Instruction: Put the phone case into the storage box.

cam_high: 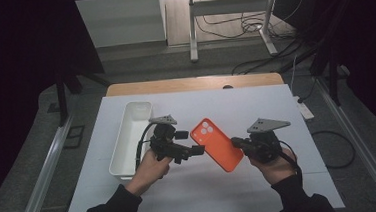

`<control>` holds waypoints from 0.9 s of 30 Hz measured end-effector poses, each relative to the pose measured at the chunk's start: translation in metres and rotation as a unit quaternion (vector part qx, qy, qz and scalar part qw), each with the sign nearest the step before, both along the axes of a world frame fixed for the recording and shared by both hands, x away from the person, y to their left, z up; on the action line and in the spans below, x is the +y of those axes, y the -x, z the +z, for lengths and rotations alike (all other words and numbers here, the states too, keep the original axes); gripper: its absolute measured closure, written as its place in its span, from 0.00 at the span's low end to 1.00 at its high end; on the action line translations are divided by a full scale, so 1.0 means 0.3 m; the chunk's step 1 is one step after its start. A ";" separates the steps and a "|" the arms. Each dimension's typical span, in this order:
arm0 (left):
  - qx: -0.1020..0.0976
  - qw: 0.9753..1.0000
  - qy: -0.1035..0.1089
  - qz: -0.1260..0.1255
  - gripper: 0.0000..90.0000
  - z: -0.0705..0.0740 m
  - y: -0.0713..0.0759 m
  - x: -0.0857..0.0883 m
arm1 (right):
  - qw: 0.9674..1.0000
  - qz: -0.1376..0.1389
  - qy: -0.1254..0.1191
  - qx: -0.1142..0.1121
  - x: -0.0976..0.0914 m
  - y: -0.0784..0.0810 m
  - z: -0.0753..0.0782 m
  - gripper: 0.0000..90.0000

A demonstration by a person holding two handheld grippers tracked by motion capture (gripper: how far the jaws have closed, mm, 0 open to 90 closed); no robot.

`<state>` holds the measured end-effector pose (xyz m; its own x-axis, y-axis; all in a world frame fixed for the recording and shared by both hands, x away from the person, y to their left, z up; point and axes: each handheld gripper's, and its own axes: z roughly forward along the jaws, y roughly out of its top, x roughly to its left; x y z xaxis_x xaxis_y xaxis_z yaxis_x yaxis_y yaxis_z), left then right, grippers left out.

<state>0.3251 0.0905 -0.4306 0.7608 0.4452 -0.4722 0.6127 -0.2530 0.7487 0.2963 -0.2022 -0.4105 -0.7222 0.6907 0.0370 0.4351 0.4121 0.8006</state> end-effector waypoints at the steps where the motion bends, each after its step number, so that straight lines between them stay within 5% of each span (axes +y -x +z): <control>1: 0.000 1.000 0.000 0.000 0.00 0.000 0.000 0.000 | 1.000 0.001 0.000 -0.001 0.002 0.001 0.000 0.99; 21: 0.054 0.998 0.025 -0.001 0.00 -0.013 -0.029 -0.035 | 1.000 0.019 0.004 -0.007 0.044 0.023 0.003 0.99; 27: 0.052 0.998 0.022 -0.007 0.04 -0.014 -0.028 -0.036 | 1.000 0.023 0.007 -0.012 0.053 0.027 0.002 0.99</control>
<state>0.3336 0.0797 -0.4348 0.7121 0.4125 -0.5681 0.6850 -0.2310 0.6910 0.2881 -0.1864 -0.4100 -0.7532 0.6577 0.0099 0.3967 0.4421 0.8045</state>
